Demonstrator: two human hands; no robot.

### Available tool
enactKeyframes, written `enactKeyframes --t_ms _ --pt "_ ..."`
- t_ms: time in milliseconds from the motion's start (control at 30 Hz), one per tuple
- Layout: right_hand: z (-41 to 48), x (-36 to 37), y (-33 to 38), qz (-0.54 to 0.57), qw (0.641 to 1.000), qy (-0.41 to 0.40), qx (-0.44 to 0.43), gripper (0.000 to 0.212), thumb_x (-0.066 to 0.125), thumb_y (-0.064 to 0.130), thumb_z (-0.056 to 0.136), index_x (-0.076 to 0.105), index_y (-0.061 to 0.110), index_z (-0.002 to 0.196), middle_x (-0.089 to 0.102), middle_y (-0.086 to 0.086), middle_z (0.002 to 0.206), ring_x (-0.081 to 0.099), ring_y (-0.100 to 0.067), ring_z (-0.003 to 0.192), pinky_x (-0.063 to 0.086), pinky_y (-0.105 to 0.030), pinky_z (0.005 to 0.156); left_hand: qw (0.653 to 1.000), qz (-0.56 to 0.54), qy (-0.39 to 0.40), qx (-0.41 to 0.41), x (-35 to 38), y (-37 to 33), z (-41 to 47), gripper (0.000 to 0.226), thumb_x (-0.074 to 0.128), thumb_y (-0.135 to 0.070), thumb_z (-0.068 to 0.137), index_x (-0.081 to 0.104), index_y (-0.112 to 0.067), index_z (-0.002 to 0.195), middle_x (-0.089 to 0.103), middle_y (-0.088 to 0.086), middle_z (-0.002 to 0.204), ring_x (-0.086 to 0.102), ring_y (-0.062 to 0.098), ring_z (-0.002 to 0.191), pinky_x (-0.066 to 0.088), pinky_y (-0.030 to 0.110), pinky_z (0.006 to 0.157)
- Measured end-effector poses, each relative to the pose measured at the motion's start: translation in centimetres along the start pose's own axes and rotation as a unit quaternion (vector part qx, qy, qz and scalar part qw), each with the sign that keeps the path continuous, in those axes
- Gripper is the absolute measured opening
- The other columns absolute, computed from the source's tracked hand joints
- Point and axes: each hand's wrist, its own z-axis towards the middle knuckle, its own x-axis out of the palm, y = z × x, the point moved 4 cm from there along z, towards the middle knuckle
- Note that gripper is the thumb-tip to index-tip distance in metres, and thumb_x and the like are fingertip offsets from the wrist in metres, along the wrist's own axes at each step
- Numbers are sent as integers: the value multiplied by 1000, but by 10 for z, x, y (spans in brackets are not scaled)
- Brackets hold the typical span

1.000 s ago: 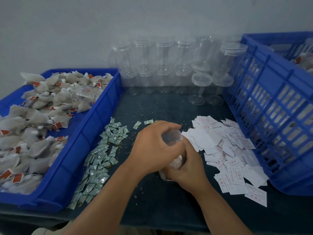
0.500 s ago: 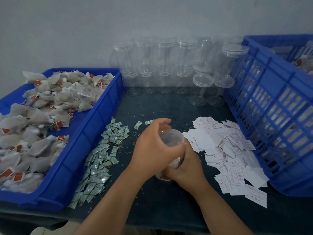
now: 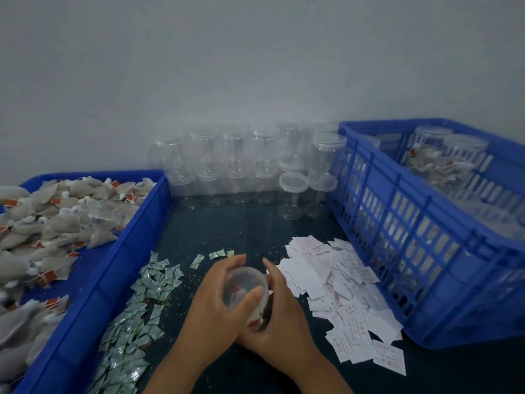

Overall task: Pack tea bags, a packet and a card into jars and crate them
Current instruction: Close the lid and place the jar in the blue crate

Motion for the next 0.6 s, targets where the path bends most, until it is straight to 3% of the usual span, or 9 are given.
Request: enactKeyframes --t_ms 33,100,200,333,500,600 --pt "1 -5 6 -20 1000 9 -1 108 84 61 78 17 56 162 54 31 151 57 7 135 53 -24 107 1000 21 -1 3 0 -1 2 58 61 -76 78 45 -61 131 49 -42 133 53 -13 122 46 8 88" --pt "4 -17 18 -42 999 30 -11 93 81 58 76 31 58 155 58 37 142 61 11 123 58 -25 98 1000 27 5 14 2 -6 6 56 56 -79 79 44 -62 131 48 -45 132 51 -16 123 44 3 88" --pt "7 -48 36 -45 999 16 -15 78 85 53 71 44 59 137 65 34 125 70 6 105 64 -28 81 998 -65 7 17 8 -20 16 48 48 -77 89 54 -52 130 61 -29 127 64 -3 115 56 19 88" --pt "8 -114 70 -46 997 -62 -16 85 83 83 63 37 65 132 56 42 132 62 14 116 59 -15 84 989 -142 -30 16 16 -48 45 35 34 -54 104 66 -41 114 72 -18 111 70 3 102 55 13 77" --pt "33 -214 120 -68 975 -208 -44 81 79 82 67 47 50 135 59 40 119 64 13 106 56 -14 74 999 -3 19 37 46 -65 88 22 50 -48 104 68 -40 95 71 -23 88 67 -1 79 47 11 60" --pt "64 -271 138 -140 948 -282 -47 91 70 90 67 50 38 139 61 32 107 62 18 90 46 -13 72 998 34 38 47 71 -67 102 20 56 -53 99 68 -40 89 71 -25 82 67 0 72 52 20 61"
